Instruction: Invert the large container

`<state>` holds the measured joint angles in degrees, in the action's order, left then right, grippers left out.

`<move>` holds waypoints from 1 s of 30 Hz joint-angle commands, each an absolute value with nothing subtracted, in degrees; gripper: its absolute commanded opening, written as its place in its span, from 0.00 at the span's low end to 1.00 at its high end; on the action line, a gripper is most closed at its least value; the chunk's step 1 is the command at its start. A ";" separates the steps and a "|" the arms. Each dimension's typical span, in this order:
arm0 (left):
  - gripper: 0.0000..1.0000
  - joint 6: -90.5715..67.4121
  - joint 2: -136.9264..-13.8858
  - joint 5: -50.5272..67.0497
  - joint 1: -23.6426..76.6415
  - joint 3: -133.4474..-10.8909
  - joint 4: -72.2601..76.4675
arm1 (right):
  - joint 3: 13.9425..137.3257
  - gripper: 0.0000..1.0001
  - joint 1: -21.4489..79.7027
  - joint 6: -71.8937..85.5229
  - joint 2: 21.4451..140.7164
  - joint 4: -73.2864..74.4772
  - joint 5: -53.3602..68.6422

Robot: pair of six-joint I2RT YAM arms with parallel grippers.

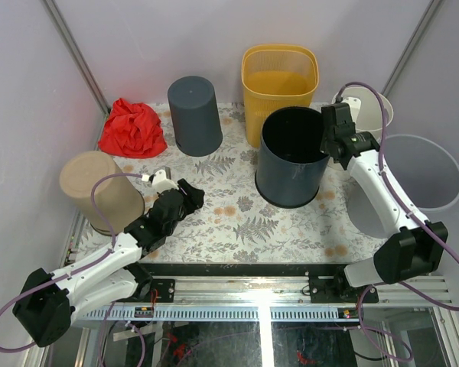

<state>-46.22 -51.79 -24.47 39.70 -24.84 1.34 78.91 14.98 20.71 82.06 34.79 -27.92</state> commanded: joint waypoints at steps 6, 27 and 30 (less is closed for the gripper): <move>0.52 -45.88 -49.40 -27.06 39.82 -23.91 3.51 | 89.76 0.00 17.55 18.67 79.84 44.97 -33.14; 0.52 -45.87 -49.03 -28.68 39.73 -23.69 2.92 | 109.76 0.00 45.59 11.16 102.99 66.05 -79.54; 0.53 -45.97 -48.89 -28.99 39.72 -23.65 2.82 | 113.63 0.00 48.14 11.80 106.03 68.95 -82.21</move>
<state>-46.24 -49.74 -26.22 39.70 -24.58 1.28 109.73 45.84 13.85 102.08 61.82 -69.82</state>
